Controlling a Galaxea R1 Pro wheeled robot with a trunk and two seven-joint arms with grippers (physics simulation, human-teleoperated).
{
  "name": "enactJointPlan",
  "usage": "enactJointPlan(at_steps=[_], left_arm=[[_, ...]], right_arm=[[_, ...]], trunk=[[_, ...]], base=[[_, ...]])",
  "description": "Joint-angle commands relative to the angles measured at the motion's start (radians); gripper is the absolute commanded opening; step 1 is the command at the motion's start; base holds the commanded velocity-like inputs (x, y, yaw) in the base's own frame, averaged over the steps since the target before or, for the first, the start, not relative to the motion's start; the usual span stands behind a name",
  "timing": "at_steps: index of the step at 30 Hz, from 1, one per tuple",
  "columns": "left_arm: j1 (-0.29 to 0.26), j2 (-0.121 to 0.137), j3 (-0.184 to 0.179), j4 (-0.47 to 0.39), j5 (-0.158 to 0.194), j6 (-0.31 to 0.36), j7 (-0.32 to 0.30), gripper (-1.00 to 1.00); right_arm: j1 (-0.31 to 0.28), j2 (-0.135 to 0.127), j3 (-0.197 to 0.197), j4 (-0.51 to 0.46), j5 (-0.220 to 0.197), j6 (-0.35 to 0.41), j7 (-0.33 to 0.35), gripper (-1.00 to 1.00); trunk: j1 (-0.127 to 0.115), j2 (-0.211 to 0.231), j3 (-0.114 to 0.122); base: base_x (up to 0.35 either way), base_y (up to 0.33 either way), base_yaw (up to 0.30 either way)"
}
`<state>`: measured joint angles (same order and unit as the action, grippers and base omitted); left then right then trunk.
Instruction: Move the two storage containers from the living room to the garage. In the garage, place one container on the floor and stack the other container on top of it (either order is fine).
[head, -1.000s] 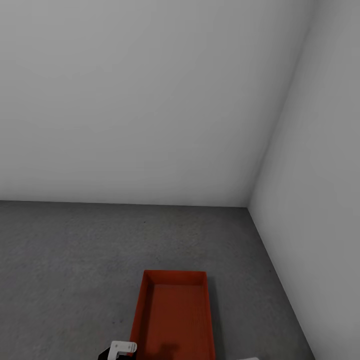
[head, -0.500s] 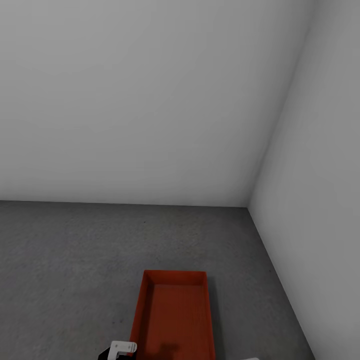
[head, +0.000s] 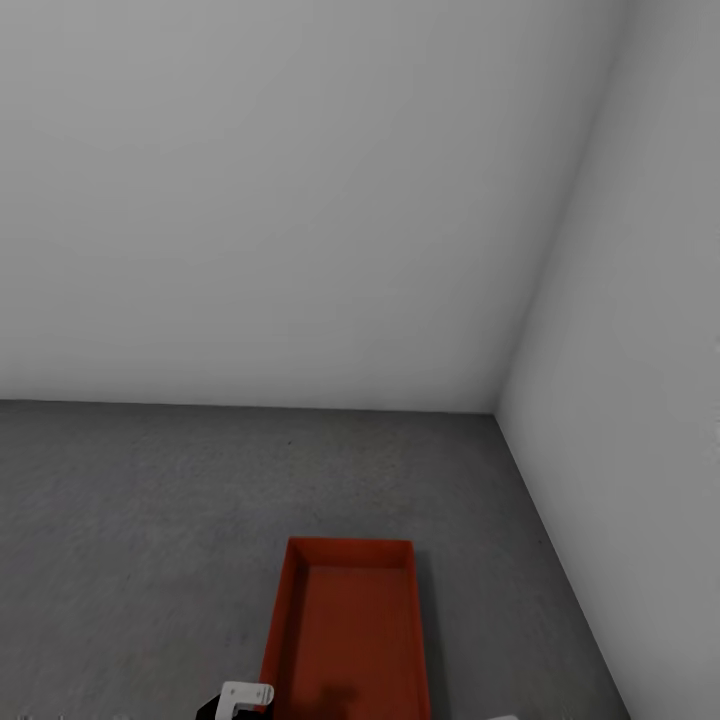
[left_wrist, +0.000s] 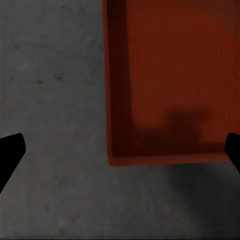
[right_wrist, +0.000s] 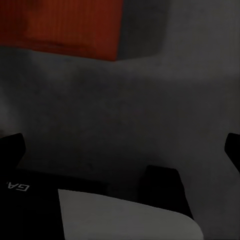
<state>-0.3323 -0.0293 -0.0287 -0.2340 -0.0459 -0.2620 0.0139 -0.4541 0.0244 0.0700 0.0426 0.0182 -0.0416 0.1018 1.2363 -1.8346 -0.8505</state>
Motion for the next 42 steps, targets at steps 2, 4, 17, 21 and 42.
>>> enactJointPlan(at_steps=[2,4,17,21,42], left_arm=[[-0.001,0.000,-0.002,0.001,-0.005,-0.003,0.001,1.00],[-0.001,0.000,-0.002,0.001,-0.005,-0.003,0.001,1.00],[-0.001,0.000,-0.002,0.001,-0.005,-0.003,0.001,1.00],[-0.001,0.000,-0.002,0.001,-0.005,-0.003,0.001,1.00],[-0.001,0.000,-0.002,0.001,-0.005,-0.003,0.001,1.00]], right_arm=[[-0.001,0.000,0.007,0.003,0.002,-0.004,0.001,1.00],[-0.001,0.000,0.007,0.003,0.002,-0.004,0.001,1.00],[-0.001,0.000,0.007,0.003,0.002,-0.004,0.001,1.00],[-0.001,0.000,0.007,0.003,0.002,-0.004,0.001,1.00],[-0.001,0.000,0.007,0.003,0.002,-0.004,0.001,1.00]], trunk=[[0.000,0.000,-0.001],[0.000,0.000,-0.001],[0.000,0.000,-0.001],[0.000,0.000,-0.001],[0.000,0.000,-0.001]], base=[[-0.254,0.000,0.000],[-0.256,0.000,0.000],[-0.167,0.000,0.000],[-0.060,0.000,0.000],[-0.302,0.000,0.000]])
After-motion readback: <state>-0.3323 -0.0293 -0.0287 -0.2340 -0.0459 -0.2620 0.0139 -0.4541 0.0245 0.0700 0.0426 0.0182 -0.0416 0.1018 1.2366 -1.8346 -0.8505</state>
